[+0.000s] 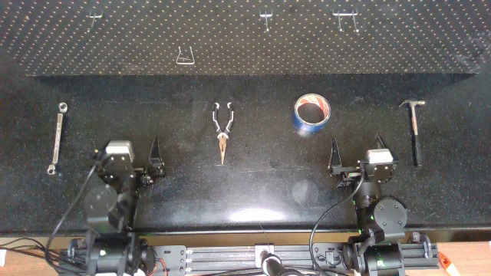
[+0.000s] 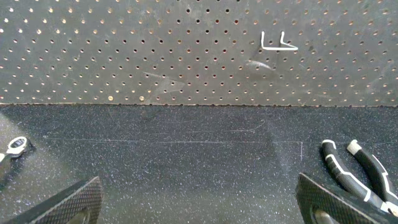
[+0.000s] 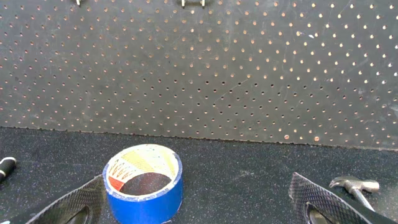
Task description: Place Tools Onto Pegboard
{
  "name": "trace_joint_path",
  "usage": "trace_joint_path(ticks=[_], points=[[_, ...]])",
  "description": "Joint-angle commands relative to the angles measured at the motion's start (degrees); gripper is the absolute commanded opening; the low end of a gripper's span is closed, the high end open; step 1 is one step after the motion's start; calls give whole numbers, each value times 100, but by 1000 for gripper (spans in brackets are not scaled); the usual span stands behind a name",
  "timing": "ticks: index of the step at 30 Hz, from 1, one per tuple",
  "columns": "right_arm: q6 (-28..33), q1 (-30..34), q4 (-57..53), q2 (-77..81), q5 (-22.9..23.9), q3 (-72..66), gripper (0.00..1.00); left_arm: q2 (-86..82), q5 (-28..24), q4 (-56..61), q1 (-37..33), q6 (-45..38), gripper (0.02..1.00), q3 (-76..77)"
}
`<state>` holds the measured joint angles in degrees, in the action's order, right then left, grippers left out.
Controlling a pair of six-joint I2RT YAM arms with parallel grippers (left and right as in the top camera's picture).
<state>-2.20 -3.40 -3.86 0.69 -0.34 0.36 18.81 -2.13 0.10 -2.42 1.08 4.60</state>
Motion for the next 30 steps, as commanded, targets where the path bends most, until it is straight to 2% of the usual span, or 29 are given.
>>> trace_joint_path(ticks=[1, 6, 10, 12, 13, 17, 18, 27, 30], points=[[101, -28, -37, -61, -28, -13, 956, 1751, 632, -535, -151, -481, 993, 1810], [101, -28, -37, -61, -28, -13, 956, 3611, 706, -4201, -1609, -575, 993, 4996], [101, -28, -37, -61, -28, -13, 956, 3696, 706, -5139, -2929, -1980, 996, 5534], [101, -28, -37, -61, -28, -13, 956, 3696, 282, -5418, -3897, -2732, 993, 5532], [101, -28, -37, -61, -28, -13, 956, 3696, -122, -5598, -4437, -3198, 993, 5532], [101, -28, -37, -61, -28, -13, 956, 3825, -988, -5910, -5650, -4367, 993, 5532], [101, -28, -37, -61, -28, -13, 956, 3993, -1180, -5974, -5757, -4557, 996, 5532], [101, -28, -37, -61, -28, -13, 956, 5099, -1475, -5814, -5757, -4629, 993, 5532], [101, -28, -37, -61, -28, -13, 956, 5504, -1812, -5740, -5757, -5147, 993, 5530]])
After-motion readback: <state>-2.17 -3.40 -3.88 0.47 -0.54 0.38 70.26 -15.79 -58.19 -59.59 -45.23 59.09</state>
